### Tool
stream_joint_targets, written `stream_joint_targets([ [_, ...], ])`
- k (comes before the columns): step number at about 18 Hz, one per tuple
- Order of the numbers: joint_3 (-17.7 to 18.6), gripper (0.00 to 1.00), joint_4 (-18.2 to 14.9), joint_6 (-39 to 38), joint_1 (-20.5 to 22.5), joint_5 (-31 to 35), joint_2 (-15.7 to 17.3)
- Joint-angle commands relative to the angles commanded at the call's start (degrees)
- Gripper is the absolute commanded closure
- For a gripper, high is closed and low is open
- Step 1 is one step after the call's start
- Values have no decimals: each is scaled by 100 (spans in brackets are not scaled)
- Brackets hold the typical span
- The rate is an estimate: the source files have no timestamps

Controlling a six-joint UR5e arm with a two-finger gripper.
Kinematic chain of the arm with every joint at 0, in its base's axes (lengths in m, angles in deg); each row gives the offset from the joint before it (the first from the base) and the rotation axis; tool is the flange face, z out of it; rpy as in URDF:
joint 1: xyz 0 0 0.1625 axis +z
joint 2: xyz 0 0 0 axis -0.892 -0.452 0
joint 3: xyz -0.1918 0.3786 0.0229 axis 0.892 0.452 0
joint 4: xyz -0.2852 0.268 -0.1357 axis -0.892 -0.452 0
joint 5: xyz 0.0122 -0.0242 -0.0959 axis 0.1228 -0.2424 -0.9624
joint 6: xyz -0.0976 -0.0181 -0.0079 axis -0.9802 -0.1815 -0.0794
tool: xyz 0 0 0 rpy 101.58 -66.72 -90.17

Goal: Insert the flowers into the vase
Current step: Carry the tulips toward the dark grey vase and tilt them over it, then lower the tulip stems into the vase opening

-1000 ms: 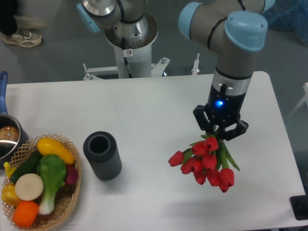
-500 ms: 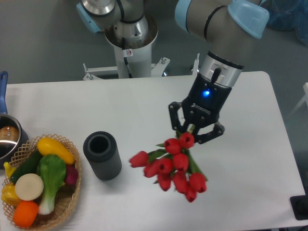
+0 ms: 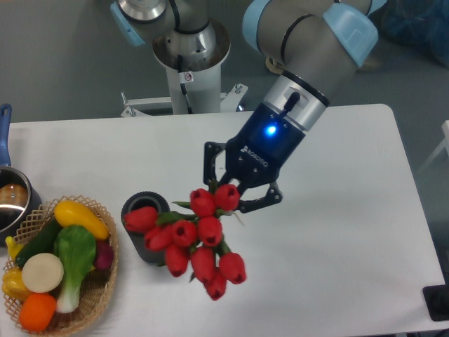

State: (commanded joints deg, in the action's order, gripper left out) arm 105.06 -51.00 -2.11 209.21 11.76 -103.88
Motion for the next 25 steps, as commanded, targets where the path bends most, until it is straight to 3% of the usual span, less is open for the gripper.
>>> stream_joint_targets([
  [9, 272, 100, 151, -106, -1, -1018, 9],
  [11, 474, 100, 431, -106, -10, -1248, 17],
  [13, 624, 100, 572, -106, -36, -1292, 35],
  [25, 659, 100, 582, -97, -159, -1459, 17],
])
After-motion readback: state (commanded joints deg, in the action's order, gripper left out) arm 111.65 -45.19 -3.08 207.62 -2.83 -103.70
